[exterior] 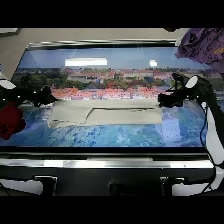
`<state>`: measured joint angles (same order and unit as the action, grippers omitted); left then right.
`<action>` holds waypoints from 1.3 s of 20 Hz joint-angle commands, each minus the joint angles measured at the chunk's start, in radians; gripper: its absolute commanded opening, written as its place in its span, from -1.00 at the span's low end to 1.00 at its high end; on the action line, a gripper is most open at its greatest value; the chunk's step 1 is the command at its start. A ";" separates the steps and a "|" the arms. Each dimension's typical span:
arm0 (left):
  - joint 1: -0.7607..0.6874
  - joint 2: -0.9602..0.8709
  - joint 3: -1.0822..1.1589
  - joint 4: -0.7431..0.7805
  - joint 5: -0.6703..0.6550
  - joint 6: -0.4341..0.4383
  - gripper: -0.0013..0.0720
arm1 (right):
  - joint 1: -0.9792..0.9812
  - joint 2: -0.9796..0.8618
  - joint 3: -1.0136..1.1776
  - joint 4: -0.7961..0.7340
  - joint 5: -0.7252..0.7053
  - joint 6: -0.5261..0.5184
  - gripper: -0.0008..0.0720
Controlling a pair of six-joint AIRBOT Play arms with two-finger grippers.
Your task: Fold the clothes and pants, and hang the long-sleeved shirts on hangers.
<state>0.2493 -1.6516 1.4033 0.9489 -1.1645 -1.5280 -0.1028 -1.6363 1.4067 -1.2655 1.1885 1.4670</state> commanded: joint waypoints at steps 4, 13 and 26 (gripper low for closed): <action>-0.008 -0.171 0.076 0.000 -0.005 0.001 -0.91 | 0.033 -0.112 0.035 -0.038 -0.066 0.046 -0.89; 0.003 -0.188 0.245 0.005 -0.020 0.002 0.53 | -0.055 -0.124 0.160 0.134 0.137 0.050 0.60; 0.002 -0.159 0.517 0.145 -0.228 -0.045 0.53 | -0.266 -0.283 0.076 0.447 0.209 -0.221 0.65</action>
<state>0.2539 -1.8217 1.9072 1.0756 -1.3773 -1.5585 -0.3618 -1.8854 1.5173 -0.8799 1.4200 1.2922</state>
